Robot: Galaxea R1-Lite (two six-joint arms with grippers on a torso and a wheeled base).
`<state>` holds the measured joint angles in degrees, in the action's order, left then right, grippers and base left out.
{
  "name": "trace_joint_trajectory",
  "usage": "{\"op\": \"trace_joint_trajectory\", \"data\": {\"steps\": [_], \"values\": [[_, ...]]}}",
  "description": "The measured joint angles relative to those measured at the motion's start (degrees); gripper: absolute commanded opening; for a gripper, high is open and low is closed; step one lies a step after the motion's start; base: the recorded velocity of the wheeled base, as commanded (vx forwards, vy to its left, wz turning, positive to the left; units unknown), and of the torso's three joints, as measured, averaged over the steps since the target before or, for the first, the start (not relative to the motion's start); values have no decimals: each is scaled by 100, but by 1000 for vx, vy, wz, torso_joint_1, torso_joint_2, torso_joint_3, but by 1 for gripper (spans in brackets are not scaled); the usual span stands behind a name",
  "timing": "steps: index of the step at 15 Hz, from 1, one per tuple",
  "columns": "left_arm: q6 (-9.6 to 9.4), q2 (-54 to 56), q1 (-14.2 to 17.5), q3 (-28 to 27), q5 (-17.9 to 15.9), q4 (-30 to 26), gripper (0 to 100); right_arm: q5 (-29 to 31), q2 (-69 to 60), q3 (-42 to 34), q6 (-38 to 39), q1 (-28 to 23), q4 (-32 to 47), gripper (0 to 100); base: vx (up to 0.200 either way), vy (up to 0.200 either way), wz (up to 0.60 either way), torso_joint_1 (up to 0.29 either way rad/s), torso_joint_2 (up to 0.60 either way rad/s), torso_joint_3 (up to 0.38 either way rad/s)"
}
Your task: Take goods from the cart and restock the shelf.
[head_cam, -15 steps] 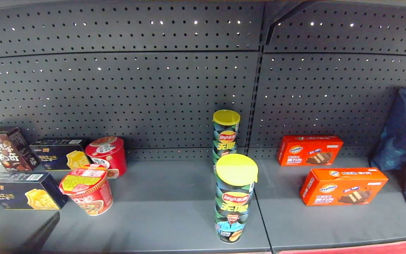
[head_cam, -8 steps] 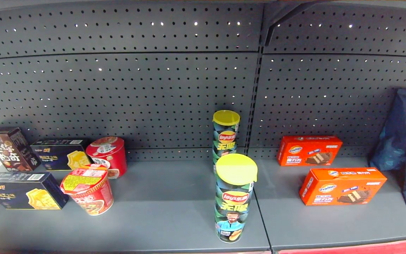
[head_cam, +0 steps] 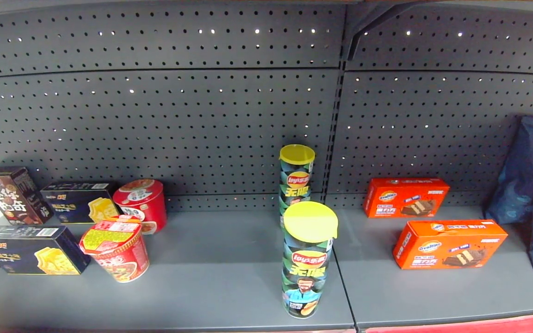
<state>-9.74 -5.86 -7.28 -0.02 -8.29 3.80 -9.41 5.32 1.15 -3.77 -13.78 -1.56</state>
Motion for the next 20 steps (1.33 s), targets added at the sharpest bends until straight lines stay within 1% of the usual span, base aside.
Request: {"op": "trace_joint_trajectory", "data": {"steps": [4, 7, 9, 10, 12, 13, 15, 16, 18, 19, 20], "values": [[24, 77, 0, 2, 11, -13, 100, 46, -260, -10, 311, -656, 15, 100, 0, 0, 0, 0, 0, 0], [-29, 90, 0, 2, 11, -6, 100, 94, -458, -21, 688, -1125, -21, 100, 0, 0, 0, 0, 0, 0], [-52, 90, -2, 2, 24, -1, 100, 121, -507, -40, 797, -1235, -82, 100, 0, 0, 0, 0, 0, 0], [-29, 90, 0, 2, 30, 2, 100, 39, -518, -46, 855, -1246, -104, 100, 0, 0, 0, 0, 0, 0], [-29, 90, -5, 2, 15, 0, 100, -385, -532, -46, 1079, -1241, -82, 100, 0, 0, 0, 0, 0, 0], [-35, 90, -5, 2, 9, -1, 100, -263, -532, -35, 1112, -1257, -65, 100, 0, 0, 0, 0, 0, 0], [-30, 90, 0, 2, 9, -4, 100, 730, -532, -24, 1025, -1530, -38, 100, 0, 0, 0, 0, 0, 0], [-20, 90, 0, 2, 4, -4, 100, 1080, -532, -24, 990, -1707, -40, 100, 0, 0, 0, 0, 0, 0], [11, 88, 0, 2, 4, -6, 100, 1431, -534, -24, 956, -1985, -35, 100, 0, 0, 0, 0, 0, 0], [20, 88, 0, 2, -2, -4, 100, 1515, -534, -38, 883, -2103, -24, 100, 0, 0, 0, 0, 0, 0], [22, 88, 0, 2, -5, -4, 100, 1469, -534, -63, 688, -2139, 11, 100, 0, 0, 0, 0, 0, 0]]}}
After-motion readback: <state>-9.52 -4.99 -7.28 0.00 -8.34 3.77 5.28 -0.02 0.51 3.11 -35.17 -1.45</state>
